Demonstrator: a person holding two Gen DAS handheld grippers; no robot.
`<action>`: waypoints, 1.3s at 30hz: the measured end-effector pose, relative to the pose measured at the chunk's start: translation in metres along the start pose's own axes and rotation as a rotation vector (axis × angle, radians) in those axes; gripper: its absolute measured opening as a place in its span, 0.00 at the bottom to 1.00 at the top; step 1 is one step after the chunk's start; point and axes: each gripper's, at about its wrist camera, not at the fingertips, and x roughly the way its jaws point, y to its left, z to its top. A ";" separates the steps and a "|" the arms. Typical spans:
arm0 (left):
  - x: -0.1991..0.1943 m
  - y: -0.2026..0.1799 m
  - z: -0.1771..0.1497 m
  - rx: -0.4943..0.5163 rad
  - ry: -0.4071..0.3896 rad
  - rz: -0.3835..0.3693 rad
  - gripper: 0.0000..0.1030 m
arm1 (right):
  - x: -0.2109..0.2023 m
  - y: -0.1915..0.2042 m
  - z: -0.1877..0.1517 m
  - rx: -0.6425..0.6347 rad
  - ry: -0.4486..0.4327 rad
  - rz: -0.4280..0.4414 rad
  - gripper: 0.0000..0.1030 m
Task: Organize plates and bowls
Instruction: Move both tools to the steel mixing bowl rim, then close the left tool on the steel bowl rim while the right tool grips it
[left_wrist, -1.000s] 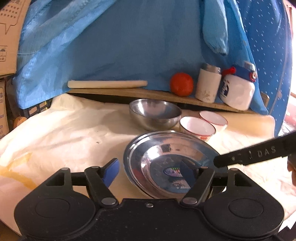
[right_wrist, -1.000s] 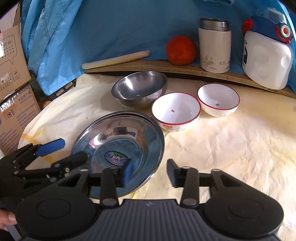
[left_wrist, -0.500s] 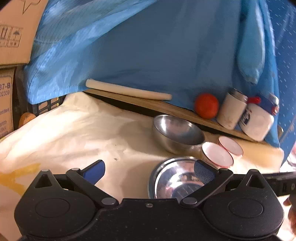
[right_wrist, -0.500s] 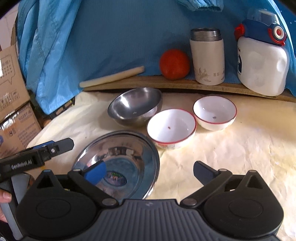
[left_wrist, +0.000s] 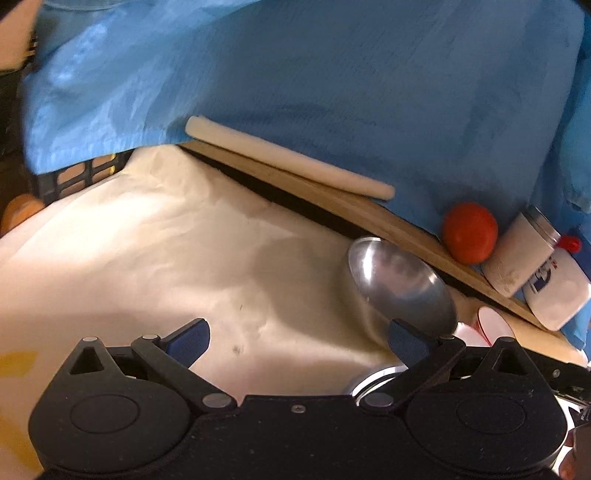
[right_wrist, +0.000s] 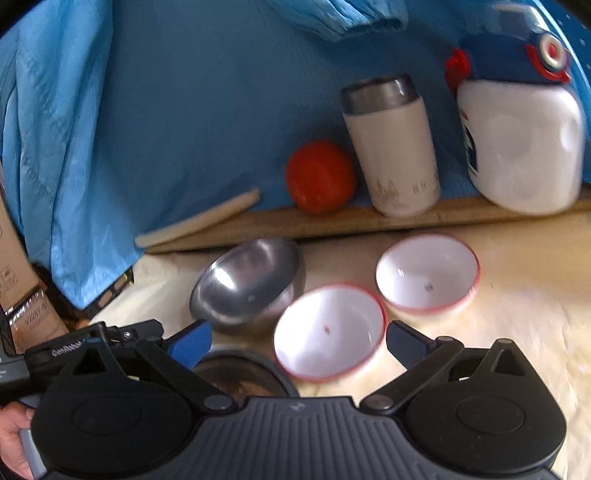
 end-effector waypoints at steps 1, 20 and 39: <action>0.005 -0.001 0.003 0.001 -0.002 0.000 0.99 | 0.004 0.001 0.004 -0.004 -0.007 0.005 1.00; 0.052 0.008 0.014 -0.109 -0.067 -0.120 0.99 | 0.082 0.009 0.036 0.009 -0.002 -0.044 0.88; 0.062 0.012 0.010 -0.109 0.040 -0.251 0.54 | 0.096 0.013 0.028 -0.011 0.051 -0.002 0.38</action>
